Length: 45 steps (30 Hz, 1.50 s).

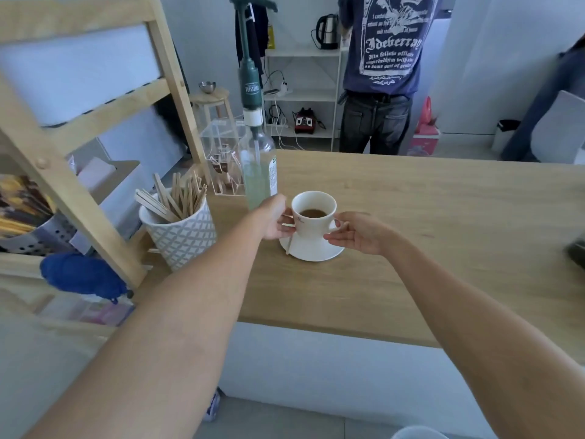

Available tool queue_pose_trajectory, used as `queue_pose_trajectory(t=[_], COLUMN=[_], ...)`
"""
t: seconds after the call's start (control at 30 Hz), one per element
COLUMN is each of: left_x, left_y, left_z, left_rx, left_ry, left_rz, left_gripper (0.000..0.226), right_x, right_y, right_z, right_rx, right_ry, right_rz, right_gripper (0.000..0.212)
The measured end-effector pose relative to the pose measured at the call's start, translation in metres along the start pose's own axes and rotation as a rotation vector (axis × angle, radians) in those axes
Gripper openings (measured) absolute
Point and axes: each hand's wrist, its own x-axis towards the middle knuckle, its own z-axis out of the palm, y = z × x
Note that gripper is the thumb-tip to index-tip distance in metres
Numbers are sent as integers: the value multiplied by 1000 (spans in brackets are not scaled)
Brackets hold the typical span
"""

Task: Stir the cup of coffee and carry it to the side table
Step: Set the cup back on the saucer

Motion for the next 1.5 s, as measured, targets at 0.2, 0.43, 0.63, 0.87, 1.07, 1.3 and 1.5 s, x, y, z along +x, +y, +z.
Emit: queue_pose_trajectory(t=[0.2,0.43,0.63,0.87,1.07,1.3,1.5], left_x=[10,12,12,17,13,17,17], left_y=[-7,-6,-9,-48,-91,-114,-116], left_z=[7,14,7,-32,-44,-48,-46], left_rx=[19,75,343,916,1227,1277,1295], left_ry=[48,86,182,350,345,358,379], left_rz=[59,100,176,408,409,423,418], left_gripper=[36,34,55,46,57,59,58], right_x=[7,6,-6,-16,-10,4,13], right_y=[10,12,10,42,72,78,76], right_z=[-3,-5,0,17,44,67,75], right_rx=[1,-73,-199,-949,-1344,-1509,-1603], right_ry=[7,2,66,578,421,270,282], right_rz=[21,15,-17,-567,-870,-833,-729], right_gripper=[28,28,30,29,22,33,38])
